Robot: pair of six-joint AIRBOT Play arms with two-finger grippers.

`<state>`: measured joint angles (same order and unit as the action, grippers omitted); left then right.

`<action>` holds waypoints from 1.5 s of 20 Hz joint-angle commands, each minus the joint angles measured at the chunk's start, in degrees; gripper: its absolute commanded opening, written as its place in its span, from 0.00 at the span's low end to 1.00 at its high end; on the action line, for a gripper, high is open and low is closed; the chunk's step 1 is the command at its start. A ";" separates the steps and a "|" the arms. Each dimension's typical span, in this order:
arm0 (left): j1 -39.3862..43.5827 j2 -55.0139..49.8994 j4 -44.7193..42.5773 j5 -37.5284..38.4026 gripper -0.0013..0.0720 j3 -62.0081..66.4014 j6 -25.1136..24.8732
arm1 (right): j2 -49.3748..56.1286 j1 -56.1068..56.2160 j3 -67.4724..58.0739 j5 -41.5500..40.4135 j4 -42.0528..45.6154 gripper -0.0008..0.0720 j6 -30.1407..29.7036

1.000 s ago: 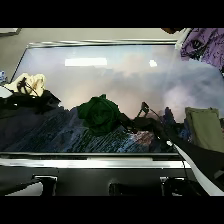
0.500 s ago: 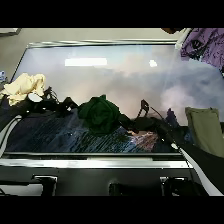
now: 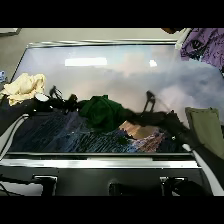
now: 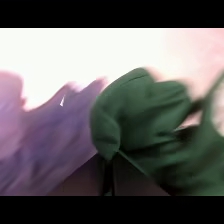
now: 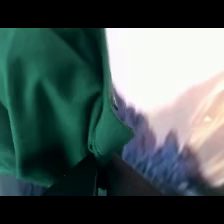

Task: Fold the clothes and pants, and hang the long-sleeved shirts on hangers.

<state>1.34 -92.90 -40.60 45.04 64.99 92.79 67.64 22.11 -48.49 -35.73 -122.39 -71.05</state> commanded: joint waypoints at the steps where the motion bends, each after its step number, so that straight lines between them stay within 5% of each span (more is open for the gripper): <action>1: -4.83 6.43 -2.82 1.03 0.04 6.45 -0.92 | -4.31 -9.81 -10.56 -7.61 11.30 0.05 0.63; 10: -12.79 33.86 -19.67 6.69 0.04 29.11 -0.90 | -15.45 -20.48 -47.12 -24.72 18.78 0.05 -12.44; 17: -12.74 47.78 -25.68 11.02 0.04 29.11 2.45 | -25.46 -20.50 -49.51 -25.73 20.24 0.05 -7.63; 22: -12.63 39.06 -26.97 13.73 0.04 28.92 2.80 | -14.73 -20.48 -49.44 -30.51 19.02 0.05 -0.87; 26: -10.36 20.72 -27.02 19.08 0.04 28.83 -2.25 | 3.72 -20.02 -49.44 -38.27 14.88 0.05 -0.94; 30: -7.02 0.33 -26.95 14.91 0.04 28.85 -2.73 | 23.82 -14.84 -49.44 -33.59 15.13 0.05 -2.10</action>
<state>-7.75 -79.68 -67.94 61.54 93.78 91.31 78.48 4.38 -97.86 -70.91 -106.04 -72.82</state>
